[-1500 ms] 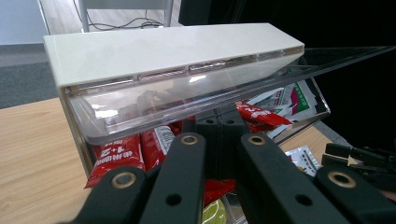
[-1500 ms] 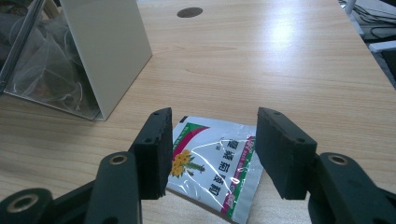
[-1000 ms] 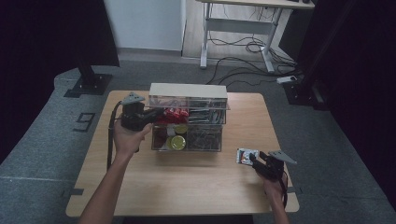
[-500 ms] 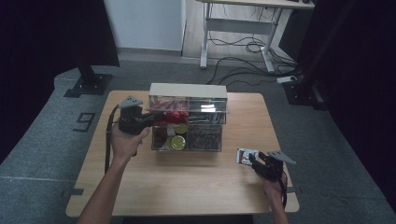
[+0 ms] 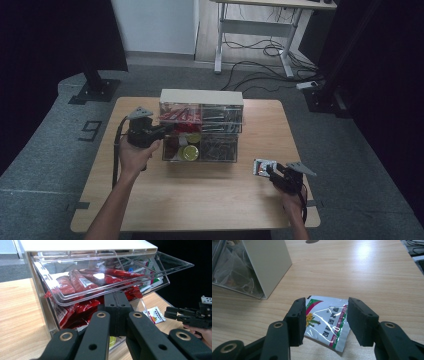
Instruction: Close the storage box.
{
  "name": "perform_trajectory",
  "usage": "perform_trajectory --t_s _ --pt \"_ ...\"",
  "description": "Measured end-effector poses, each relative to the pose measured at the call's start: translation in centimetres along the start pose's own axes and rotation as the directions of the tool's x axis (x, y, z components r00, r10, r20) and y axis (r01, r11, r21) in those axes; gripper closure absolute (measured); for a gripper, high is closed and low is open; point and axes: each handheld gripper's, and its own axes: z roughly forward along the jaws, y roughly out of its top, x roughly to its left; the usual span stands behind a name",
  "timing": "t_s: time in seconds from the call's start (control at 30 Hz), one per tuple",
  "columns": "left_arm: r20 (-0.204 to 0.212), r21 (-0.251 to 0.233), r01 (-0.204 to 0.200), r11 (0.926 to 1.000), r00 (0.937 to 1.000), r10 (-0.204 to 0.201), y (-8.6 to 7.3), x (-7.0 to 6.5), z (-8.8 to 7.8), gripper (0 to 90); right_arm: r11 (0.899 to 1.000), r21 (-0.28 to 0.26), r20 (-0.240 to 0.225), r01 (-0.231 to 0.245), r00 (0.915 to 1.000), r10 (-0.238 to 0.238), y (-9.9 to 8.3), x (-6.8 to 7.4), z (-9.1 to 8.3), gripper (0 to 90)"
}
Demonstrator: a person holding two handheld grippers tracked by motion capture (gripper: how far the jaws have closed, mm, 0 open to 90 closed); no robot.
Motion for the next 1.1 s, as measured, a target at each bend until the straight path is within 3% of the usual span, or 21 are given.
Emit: perform_trajectory --t_s 0.7,1.1 --pt "-0.002 0.006 0.006 1.0000 1.0000 -0.006 -0.7 0.2 0.3 90.0 1.000 -0.004 -0.001 -0.006 1.0000 0.006 0.0 -0.1 0.0 49.2" --pt "-0.019 -0.024 -0.034 0.9991 0.9993 0.033 -2.0 -0.1 -1.3 89.0 1.000 -0.010 -0.005 -0.002 1.0000 0.002 0.0 -0.1 -0.1 49.2"
